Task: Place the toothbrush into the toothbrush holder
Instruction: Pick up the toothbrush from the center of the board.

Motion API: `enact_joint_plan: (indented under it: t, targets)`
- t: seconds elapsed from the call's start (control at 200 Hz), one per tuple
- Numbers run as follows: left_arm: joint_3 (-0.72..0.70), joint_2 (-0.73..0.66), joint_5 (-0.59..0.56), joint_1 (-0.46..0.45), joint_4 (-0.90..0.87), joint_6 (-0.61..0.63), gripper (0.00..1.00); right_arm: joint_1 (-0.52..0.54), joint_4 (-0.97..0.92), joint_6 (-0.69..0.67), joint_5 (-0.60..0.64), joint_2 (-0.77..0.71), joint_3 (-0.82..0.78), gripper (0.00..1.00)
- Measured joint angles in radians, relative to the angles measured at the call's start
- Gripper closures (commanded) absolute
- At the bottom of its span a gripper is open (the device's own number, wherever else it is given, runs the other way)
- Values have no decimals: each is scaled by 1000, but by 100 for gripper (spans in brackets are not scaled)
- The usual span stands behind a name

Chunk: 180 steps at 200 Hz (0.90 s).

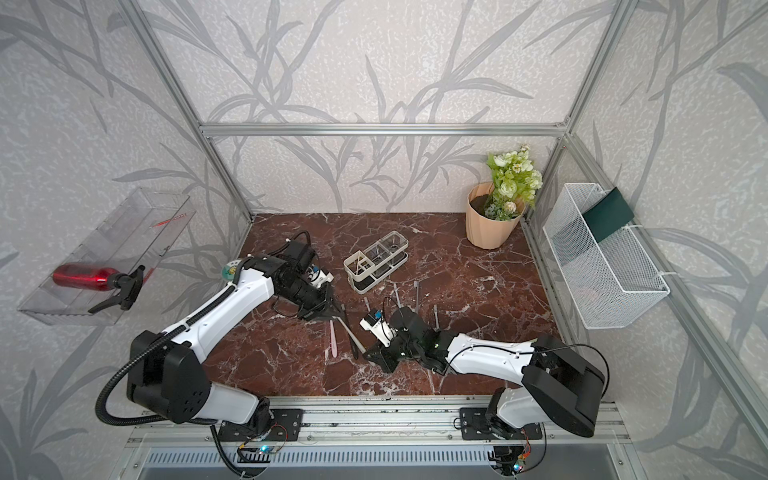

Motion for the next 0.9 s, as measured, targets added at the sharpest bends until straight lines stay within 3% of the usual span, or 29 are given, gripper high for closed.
enact_joint_plan:
  t: [0.245, 0.31, 0.425, 0.675, 0.9]
  targets:
    - [-2, 0, 8, 0, 1, 3, 100, -2, 0, 1, 0, 0, 0, 100]
    - [-3, 0, 7, 0, 0, 3, 100, -3, 0, 1, 0, 0, 0, 80]
    - [-2, 0, -18, 0, -4, 5, 100, -11, -2, 3, 18, -3, 0, 55]
    - [101, 3, -174, 0, -29, 4, 100, -77, -6, 27, 118, -179, -49, 24]
    - [308, 25, -357, -7, -17, 7, 100, -93, -25, 34, 274, -315, -109, 10]
